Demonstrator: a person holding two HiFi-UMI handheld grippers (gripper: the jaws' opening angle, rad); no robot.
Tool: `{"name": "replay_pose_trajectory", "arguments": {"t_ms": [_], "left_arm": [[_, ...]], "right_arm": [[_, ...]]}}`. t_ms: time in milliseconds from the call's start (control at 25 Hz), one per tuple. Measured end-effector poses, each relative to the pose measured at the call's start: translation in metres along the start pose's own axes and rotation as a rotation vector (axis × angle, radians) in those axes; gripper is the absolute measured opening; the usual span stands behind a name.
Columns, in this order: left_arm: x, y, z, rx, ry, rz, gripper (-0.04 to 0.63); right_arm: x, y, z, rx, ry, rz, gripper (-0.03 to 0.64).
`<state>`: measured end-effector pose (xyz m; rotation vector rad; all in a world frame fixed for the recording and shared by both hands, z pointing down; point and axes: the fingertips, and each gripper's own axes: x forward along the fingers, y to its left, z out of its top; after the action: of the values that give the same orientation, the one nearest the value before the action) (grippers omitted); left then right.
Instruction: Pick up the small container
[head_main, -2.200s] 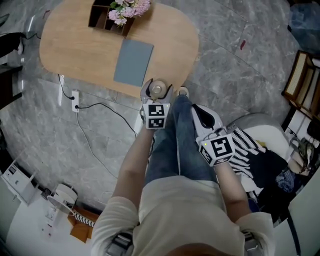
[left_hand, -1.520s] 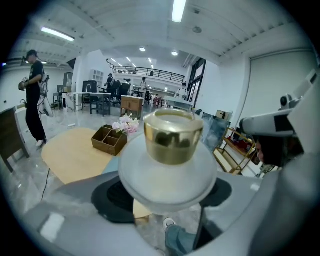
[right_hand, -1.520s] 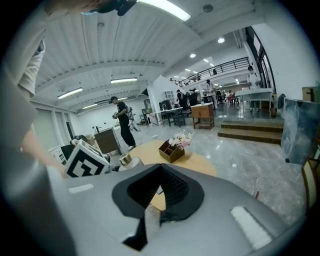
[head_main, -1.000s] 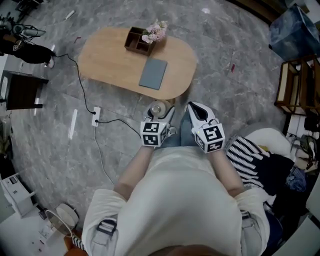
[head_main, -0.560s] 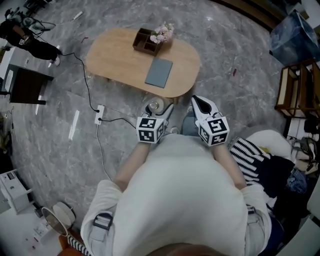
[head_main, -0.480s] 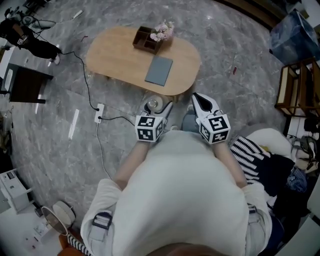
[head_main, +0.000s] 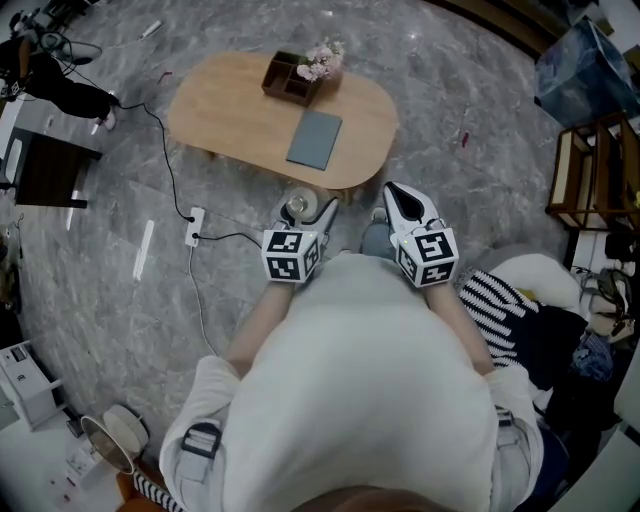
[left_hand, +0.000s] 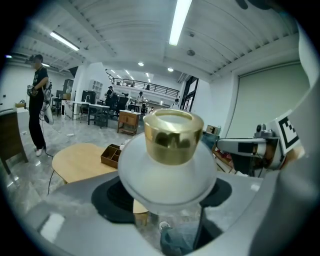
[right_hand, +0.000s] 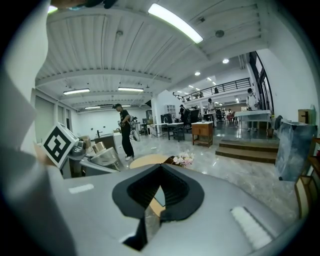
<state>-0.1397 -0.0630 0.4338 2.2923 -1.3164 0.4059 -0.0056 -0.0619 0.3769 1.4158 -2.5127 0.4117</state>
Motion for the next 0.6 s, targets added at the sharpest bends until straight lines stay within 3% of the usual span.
{"name": "replay_pose_trajectory", "arguments": {"t_ms": [600], "left_arm": [[0.0066,-0.0014,-0.0031,-0.027,0.009,0.016,0.348]], "right_arm": [[-0.0011,-0.0071,-0.0017,0.011,0.006,0.018,-0.001]]}}
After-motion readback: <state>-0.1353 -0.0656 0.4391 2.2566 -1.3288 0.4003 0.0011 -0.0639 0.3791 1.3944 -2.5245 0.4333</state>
